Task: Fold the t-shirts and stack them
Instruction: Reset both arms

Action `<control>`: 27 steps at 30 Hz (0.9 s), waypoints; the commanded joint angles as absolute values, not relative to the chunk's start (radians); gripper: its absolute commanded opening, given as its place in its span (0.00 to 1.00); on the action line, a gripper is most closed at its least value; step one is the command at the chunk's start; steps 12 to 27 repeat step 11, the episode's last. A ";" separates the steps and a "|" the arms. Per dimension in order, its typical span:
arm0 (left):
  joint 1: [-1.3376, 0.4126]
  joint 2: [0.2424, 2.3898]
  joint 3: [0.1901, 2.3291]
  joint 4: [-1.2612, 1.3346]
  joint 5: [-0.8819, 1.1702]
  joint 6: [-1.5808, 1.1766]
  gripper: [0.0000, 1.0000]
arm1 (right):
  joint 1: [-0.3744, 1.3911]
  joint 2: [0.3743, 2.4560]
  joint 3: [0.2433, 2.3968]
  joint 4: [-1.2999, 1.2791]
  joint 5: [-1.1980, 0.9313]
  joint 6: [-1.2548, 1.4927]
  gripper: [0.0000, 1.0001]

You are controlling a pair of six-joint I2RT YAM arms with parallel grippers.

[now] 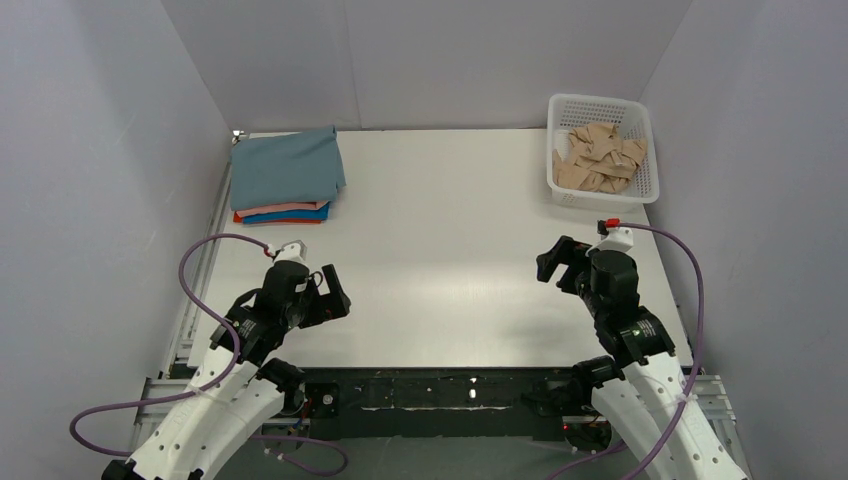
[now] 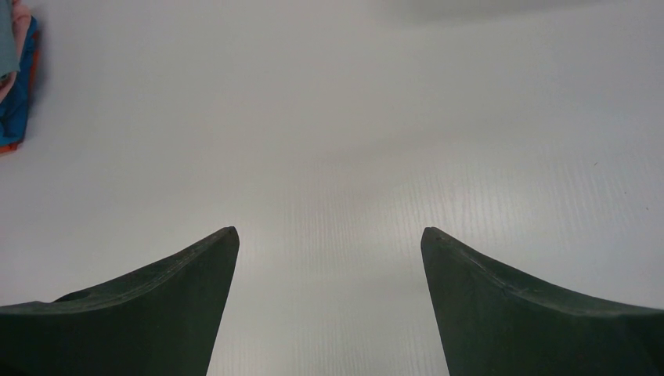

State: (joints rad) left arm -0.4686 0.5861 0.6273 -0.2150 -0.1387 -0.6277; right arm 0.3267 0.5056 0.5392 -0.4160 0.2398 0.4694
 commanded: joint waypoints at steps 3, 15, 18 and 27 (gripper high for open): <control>-0.472 0.592 0.617 -0.266 -0.163 -0.622 0.98 | 0.322 0.505 0.537 -0.373 0.243 0.460 0.95; -0.472 0.615 0.631 -0.285 -0.180 -0.623 0.98 | 0.323 0.511 0.537 -0.371 0.247 0.459 0.95; -0.472 0.615 0.631 -0.285 -0.180 -0.623 0.98 | 0.323 0.511 0.537 -0.371 0.247 0.459 0.95; -0.472 0.615 0.631 -0.285 -0.180 -0.623 0.98 | 0.323 0.511 0.537 -0.371 0.247 0.459 0.95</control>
